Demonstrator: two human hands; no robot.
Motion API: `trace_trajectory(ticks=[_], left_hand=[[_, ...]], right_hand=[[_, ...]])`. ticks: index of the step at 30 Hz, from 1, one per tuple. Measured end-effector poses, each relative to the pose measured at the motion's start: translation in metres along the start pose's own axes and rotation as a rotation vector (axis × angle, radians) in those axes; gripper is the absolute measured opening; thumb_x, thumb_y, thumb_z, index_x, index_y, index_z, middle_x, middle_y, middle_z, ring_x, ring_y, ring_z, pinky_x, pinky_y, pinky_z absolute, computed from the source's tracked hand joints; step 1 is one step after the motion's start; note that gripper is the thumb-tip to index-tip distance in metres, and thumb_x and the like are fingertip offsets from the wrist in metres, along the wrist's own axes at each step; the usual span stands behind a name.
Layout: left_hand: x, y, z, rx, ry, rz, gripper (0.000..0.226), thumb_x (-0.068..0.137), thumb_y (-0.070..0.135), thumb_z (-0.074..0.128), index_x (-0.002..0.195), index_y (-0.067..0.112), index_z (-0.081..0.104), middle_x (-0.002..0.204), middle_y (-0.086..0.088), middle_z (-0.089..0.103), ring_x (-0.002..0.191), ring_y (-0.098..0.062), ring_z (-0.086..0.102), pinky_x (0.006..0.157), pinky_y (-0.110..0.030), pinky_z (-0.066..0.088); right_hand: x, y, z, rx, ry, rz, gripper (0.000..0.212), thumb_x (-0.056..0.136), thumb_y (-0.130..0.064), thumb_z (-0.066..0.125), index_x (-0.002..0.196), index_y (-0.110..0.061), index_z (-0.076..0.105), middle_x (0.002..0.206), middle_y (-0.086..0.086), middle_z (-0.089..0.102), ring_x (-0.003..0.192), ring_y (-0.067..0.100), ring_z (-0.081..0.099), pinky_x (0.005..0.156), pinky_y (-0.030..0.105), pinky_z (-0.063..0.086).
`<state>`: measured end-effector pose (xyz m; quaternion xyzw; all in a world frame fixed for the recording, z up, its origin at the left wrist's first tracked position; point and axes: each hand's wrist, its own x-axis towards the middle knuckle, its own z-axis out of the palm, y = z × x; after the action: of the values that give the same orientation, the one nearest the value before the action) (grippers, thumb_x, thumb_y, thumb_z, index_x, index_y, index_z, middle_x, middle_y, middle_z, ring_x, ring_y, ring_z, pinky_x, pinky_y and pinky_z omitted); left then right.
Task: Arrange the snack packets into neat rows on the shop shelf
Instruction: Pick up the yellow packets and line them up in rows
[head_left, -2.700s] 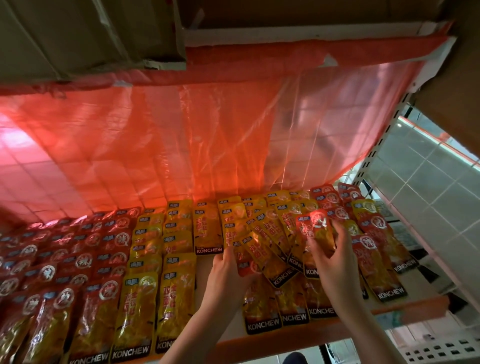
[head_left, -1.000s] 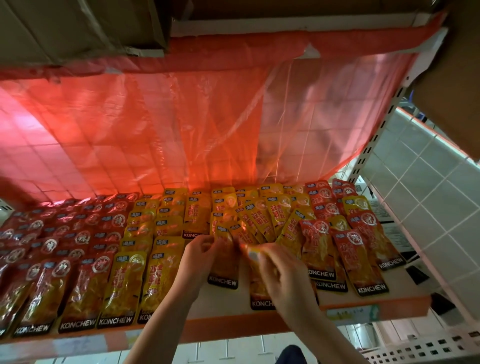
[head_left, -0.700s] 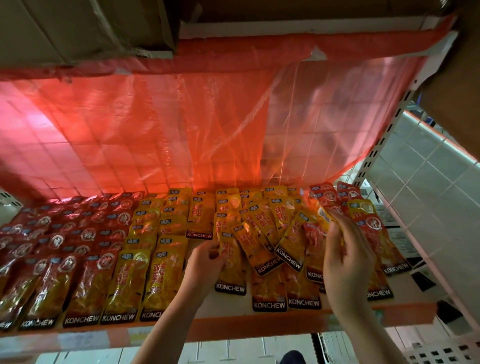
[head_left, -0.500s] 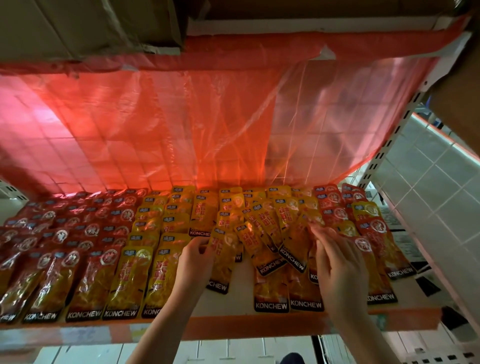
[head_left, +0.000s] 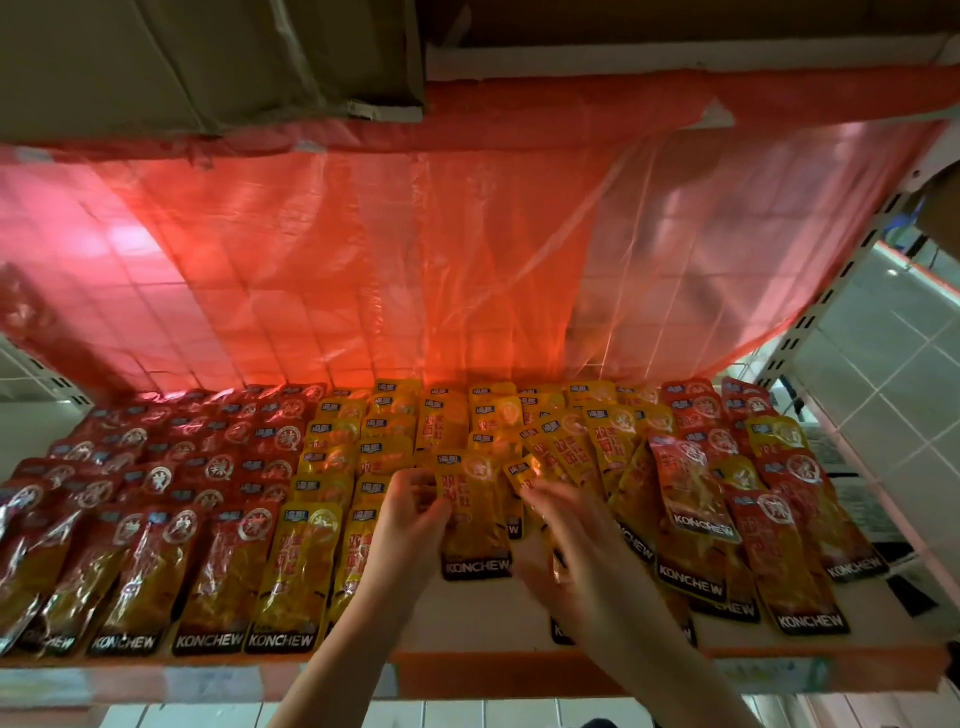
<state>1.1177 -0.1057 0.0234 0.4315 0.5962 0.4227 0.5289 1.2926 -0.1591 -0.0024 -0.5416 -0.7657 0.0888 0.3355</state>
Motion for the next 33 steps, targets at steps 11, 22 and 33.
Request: trace_trajectory(ticks=[11,22,33], left_hand=[[0.029,0.013,-0.023,0.562,-0.144,0.279,0.022,0.097,0.024,0.045,0.109,0.012,0.059,0.093,0.000,0.066,0.076,-0.011,0.063,0.065,-0.029,0.054],[0.048,-0.010,-0.023,1.447,-0.164,0.604,0.046,0.063,0.023,0.082,0.105,0.015,0.068,0.108,-0.007,0.067,0.104,-0.028,0.060,0.087,-0.048,0.048],[0.048,-0.011,-0.047,1.221,-0.078,0.698,0.045,0.056,0.015,0.083,0.099,0.017,0.069,0.095,0.001,0.069,0.091,-0.021,0.067,0.075,-0.035,0.055]], right_hand=[[0.031,-0.020,0.043,0.075,0.238,0.145,0.028,0.093,-0.028,0.043,0.108,-0.014,0.061,0.085,-0.007,0.062,0.068,0.001,0.057,0.058,0.007,0.042],[0.038,-0.018,0.039,0.047,0.386,0.286,0.014,0.091,-0.013,0.053,0.096,-0.005,0.063,0.078,-0.009,0.059,0.069,0.002,0.059,0.061,0.011,0.045],[0.070,-0.021,0.051,-0.103,0.203,0.122,0.040,0.087,-0.011,0.058,0.127,-0.014,0.058,0.118,-0.002,0.060,0.107,0.014,0.054,0.093,0.021,0.042]])
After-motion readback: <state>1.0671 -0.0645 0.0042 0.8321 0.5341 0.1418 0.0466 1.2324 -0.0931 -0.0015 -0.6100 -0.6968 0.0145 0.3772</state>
